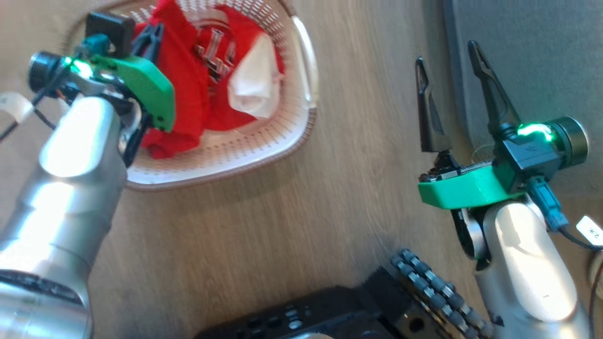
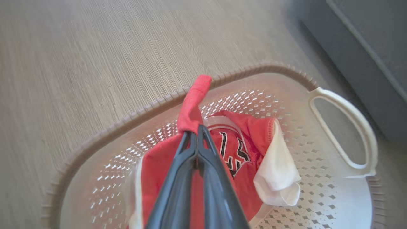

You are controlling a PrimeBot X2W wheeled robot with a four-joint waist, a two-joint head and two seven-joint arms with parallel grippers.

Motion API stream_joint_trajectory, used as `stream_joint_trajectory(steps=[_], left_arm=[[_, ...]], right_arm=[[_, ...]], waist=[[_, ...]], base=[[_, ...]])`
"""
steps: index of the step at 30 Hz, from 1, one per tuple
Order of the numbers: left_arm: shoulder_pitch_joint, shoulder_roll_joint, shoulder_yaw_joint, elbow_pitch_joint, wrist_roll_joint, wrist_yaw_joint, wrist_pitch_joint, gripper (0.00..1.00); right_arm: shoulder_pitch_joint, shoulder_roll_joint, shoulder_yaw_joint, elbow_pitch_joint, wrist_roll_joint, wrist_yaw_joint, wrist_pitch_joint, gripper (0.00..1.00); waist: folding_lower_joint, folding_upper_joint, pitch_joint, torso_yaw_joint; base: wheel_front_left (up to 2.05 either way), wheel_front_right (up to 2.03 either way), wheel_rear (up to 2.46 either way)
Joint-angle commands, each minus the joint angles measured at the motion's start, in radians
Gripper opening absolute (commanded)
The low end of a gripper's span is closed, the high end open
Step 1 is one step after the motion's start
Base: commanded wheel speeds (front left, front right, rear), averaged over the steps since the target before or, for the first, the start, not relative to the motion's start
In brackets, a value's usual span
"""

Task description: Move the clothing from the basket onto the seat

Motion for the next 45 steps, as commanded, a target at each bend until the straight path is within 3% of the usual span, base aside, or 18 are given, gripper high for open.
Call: stream_joint_trajectory(steps=[1, 11, 21, 27, 45], left_arm=[[0.030, 0.023, 0.009, -0.039, -0.019, -0.006, -0.016, 0.00], [0.200, 0.091, 0.042, -0.233, -0.145, -0.005, -0.057, 0.00], [0.390, 0.170, 0.113, -0.444, -0.197, 0.064, -0.063, 0.00], [0.484, 0.218, 0.144, -0.589, -0.217, 0.128, -0.047, 0.00], [0.646, 0.313, 0.173, -0.866, -0.231, 0.256, 0.048, 0.00]], right_arm=[[0.022, -0.004, 0.007, -0.018, -0.009, 0.007, -0.005, 1.00], [0.061, -0.082, -0.048, 0.048, 0.010, 0.007, -0.005, 1.00], [0.158, -0.143, -0.089, 0.082, 0.054, 0.007, -0.005, 1.00], [0.193, -0.161, -0.093, 0.086, 0.071, 0.007, -0.005, 1.00], [0.271, -0.203, -0.057, 0.127, 0.128, 0.007, -0.005, 1.00]], waist=[[0.0000, 0.0000, -0.095, 0.085], [0.0000, 0.0000, -0.321, 0.244], [0.0000, 0.0000, -0.487, 0.331], [0.0000, 0.0000, -0.548, 0.357], [0.0000, 0.0000, -0.698, 0.374]], base=[[0.00, 0.00, 0.00], [0.00, 0.00, 0.00], [0.00, 0.00, 0.00], [0.00, 0.00, 0.00], [0.00, 0.00, 0.00]])
